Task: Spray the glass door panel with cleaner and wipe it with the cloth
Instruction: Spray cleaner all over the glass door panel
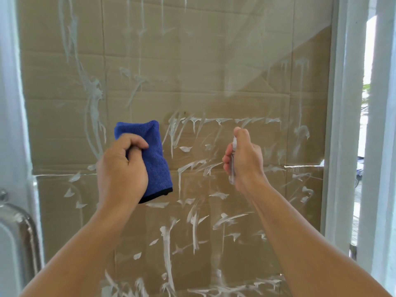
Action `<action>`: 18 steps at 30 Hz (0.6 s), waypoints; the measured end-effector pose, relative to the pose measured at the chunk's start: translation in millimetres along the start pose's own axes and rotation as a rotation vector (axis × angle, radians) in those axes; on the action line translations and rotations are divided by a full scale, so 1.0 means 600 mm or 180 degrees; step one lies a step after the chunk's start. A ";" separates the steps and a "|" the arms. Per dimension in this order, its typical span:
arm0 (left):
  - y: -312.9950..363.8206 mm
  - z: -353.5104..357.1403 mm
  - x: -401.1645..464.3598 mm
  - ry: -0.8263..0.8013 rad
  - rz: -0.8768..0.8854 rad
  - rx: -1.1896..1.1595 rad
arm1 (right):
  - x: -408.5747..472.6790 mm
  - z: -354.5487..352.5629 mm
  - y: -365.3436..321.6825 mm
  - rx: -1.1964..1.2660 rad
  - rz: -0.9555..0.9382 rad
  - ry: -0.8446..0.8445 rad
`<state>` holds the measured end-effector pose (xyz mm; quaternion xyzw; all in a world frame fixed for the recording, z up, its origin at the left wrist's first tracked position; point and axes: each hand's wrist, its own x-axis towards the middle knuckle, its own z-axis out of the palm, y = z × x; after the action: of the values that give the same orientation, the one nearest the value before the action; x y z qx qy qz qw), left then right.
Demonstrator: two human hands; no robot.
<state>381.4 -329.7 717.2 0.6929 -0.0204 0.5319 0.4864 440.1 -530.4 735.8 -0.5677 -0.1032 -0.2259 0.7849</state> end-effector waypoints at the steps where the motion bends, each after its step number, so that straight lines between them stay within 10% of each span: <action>1: -0.003 -0.003 0.002 -0.0037 0.0000 0.0052 | -0.002 0.004 0.000 0.0040 -0.0007 0.0006; 18: -0.031 -0.089 0.049 -0.0481 0.0177 0.1064 | -0.015 0.075 0.012 0.0009 0.0210 -0.0162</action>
<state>366.2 -268.6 725.0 0.8013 0.0126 0.4875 0.3466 439.7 -484.1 741.3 -0.5752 -0.1047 -0.1851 0.7899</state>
